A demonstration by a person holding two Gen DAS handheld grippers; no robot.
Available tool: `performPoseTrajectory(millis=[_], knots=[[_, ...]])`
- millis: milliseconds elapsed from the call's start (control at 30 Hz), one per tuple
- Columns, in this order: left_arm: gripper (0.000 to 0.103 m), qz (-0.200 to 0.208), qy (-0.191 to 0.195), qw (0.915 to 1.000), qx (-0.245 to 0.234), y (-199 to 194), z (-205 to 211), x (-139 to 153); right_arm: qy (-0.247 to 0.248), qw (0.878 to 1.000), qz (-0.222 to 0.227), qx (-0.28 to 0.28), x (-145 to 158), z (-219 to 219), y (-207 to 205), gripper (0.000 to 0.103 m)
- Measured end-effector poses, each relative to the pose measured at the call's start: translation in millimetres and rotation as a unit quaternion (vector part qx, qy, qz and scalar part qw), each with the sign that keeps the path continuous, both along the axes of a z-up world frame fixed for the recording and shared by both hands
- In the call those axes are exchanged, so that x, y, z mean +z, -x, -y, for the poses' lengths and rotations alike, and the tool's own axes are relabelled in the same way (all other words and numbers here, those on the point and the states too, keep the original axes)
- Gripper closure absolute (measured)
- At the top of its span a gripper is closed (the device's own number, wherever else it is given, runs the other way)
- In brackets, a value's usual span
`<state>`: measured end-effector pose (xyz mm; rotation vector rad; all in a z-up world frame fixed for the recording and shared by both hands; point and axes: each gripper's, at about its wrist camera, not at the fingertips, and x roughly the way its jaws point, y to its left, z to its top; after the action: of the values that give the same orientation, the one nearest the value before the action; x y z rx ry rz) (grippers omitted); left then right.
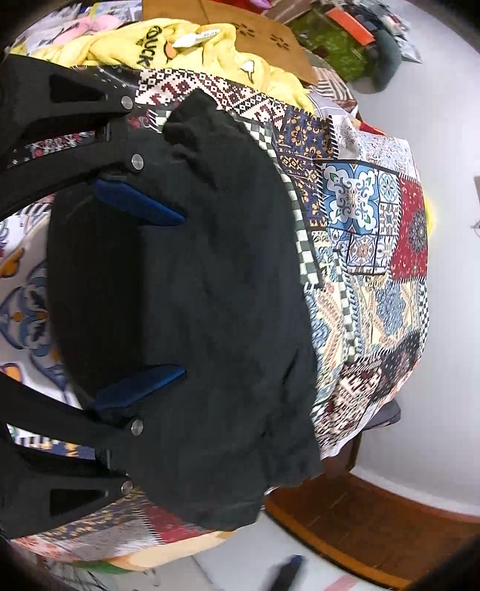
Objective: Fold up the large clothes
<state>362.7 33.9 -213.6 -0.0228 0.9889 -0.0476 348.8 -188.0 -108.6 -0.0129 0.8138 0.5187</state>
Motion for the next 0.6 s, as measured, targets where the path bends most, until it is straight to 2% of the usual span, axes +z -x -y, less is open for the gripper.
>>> performPoseTrajectory(millis=[133, 233, 300, 333, 467, 600], knots=[[0.021, -0.008, 0.012, 0.9999, 0.007, -16, -10, -9, 0.012, 0.999, -0.03, 0.017, -40, -40, -9, 0.023], [0.018, -0.011, -0.003, 0.9999, 0.002, -24, -8, -21, 0.016, 0.998, -0.06, 0.011, -74, -55, -21, 0.022], [0.014, -0.012, 0.001, 0.9999, 0.003, -29, -10, -29, 0.0, 0.998, -0.06, -0.003, -89, -52, -30, 0.014], [0.012, -0.011, 0.006, 0.9999, 0.004, -31, -12, -32, -0.004, 0.998, -0.061, -0.005, -92, -50, -32, 0.01], [0.006, -0.009, 0.025, 0.9996, 0.008, -37, -19, -42, 0.003, 0.998, -0.065, -0.002, -104, -49, -39, 0.006], [0.005, -0.004, 0.027, 0.9996, 0.007, -36, -19, -42, 0.014, 0.998, -0.058, -0.001, -102, -52, -32, 0.006]])
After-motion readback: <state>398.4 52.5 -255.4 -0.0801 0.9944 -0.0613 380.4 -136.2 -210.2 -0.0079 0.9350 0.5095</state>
